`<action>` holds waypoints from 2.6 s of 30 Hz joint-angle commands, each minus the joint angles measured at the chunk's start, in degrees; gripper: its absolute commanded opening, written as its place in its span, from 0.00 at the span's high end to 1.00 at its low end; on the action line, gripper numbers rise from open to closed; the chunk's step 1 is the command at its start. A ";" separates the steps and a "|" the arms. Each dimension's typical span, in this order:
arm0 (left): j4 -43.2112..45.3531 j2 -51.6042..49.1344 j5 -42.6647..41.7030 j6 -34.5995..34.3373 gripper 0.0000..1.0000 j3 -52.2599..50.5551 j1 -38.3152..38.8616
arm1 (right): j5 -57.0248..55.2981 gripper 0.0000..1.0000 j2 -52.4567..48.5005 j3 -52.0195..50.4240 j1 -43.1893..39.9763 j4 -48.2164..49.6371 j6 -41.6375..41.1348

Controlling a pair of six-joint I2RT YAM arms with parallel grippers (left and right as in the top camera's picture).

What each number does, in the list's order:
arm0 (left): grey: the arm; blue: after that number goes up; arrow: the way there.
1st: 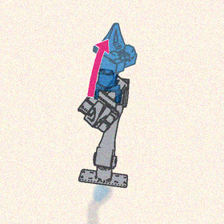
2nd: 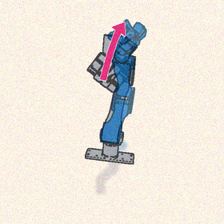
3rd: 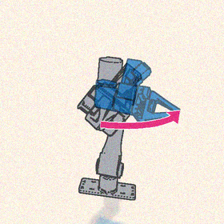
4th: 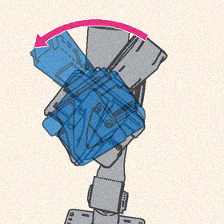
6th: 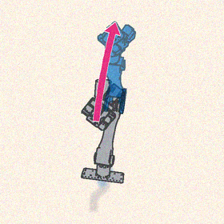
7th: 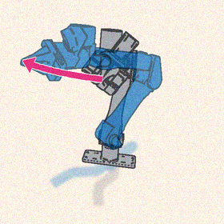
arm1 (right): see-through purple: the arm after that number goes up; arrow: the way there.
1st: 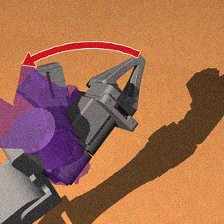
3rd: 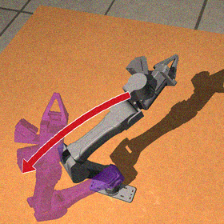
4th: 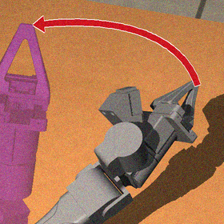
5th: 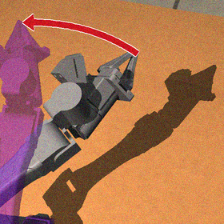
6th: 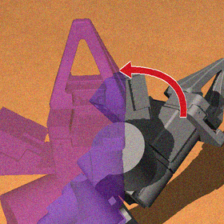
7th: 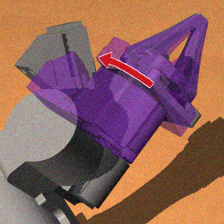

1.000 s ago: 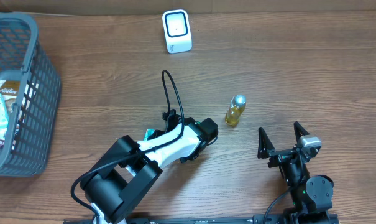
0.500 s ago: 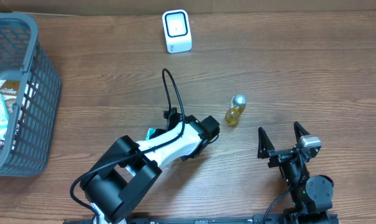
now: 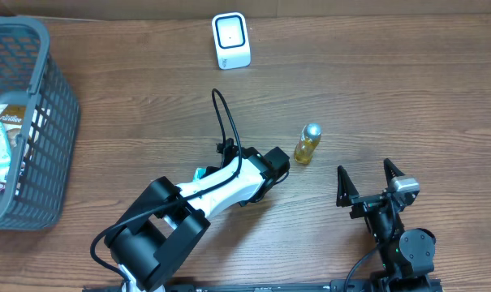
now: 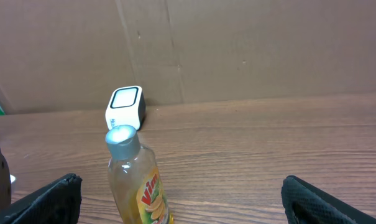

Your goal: Scan the item barcode

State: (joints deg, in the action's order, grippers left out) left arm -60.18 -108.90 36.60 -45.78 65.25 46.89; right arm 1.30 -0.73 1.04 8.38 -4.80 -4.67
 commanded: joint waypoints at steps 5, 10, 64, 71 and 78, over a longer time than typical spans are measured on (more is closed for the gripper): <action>-0.83 -0.48 -1.99 1.22 0.73 2.29 0.50 | 0.26 0.00 0.57 -0.59 0.11 0.11 -0.04; -2.89 -0.46 -1.92 1.22 0.73 5.01 0.48 | 0.26 0.00 0.57 -0.59 0.11 0.11 -0.04; 2.43 30.67 -33.77 28.15 0.00 -3.34 -21.57 | 0.26 0.00 0.57 -0.59 0.11 0.11 -0.04; 8.70 27.56 -34.82 28.15 0.03 -7.96 -22.08 | 0.26 0.00 0.57 -0.59 0.11 0.11 -0.04; 13.62 21.44 -36.65 27.96 0.11 -10.03 -22.05 | 0.26 0.00 0.57 -0.59 0.11 0.11 -0.04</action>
State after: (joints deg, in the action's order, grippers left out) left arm -47.07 -84.73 1.41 -17.21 56.31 24.80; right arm 1.30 -0.73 1.04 8.38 -4.80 -4.71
